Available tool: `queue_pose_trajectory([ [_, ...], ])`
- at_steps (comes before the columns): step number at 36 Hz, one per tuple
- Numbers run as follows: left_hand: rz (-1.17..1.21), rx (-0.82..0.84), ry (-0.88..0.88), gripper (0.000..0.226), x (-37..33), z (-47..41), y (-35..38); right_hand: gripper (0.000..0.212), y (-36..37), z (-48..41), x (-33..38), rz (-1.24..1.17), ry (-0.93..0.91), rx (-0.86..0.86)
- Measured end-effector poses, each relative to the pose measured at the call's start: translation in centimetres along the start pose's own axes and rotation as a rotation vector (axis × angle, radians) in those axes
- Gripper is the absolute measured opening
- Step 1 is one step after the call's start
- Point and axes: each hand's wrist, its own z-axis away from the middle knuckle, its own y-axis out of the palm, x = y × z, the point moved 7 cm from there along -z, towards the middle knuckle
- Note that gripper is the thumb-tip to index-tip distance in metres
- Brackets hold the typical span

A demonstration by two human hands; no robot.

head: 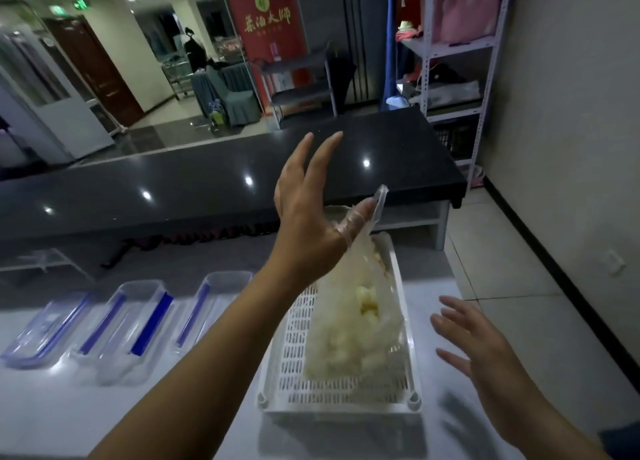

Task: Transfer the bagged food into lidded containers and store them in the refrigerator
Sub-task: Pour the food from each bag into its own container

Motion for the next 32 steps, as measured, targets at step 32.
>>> queue_pose_trajectory([
  [32,-0.613,-0.241,-0.129,0.07,9.8,5.2,-14.9,0.044,8.1,-2.6,-2.0,-0.38,0.125,0.37],
])
